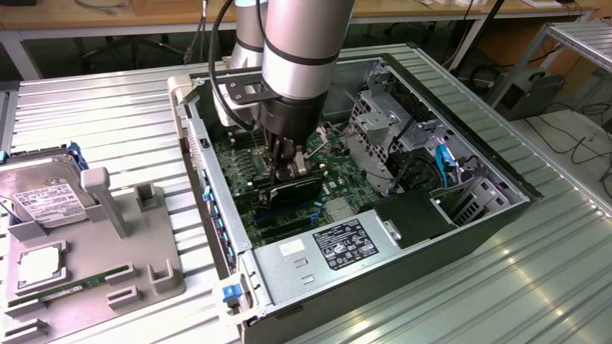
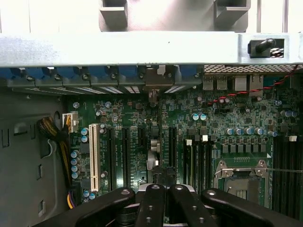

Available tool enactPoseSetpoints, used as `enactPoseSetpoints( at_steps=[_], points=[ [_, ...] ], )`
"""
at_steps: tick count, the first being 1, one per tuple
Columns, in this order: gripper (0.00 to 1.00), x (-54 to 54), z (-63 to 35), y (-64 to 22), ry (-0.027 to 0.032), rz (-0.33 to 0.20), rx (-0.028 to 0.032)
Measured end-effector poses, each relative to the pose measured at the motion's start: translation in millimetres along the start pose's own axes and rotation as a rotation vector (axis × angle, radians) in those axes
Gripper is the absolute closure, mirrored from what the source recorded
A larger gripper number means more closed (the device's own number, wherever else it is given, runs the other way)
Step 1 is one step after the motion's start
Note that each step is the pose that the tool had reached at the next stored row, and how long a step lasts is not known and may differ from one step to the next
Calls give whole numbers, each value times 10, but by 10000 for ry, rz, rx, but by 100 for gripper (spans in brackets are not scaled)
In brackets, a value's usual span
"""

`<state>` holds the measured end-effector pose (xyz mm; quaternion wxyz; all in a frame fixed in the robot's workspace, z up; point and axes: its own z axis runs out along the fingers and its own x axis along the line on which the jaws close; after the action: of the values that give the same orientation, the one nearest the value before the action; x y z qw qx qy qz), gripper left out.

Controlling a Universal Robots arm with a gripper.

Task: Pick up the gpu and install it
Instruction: 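Press down on the gpu until it lock into place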

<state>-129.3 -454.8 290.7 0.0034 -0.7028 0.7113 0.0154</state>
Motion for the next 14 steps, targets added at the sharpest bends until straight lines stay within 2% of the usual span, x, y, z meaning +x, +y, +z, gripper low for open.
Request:
enactPoseSetpoints(
  at_steps=[4, 14],
  points=[
    [89, 0, 21, -1, -2, 0, 3],
    [89, 4, 210, -3, 6, -1, 23]
  ],
)
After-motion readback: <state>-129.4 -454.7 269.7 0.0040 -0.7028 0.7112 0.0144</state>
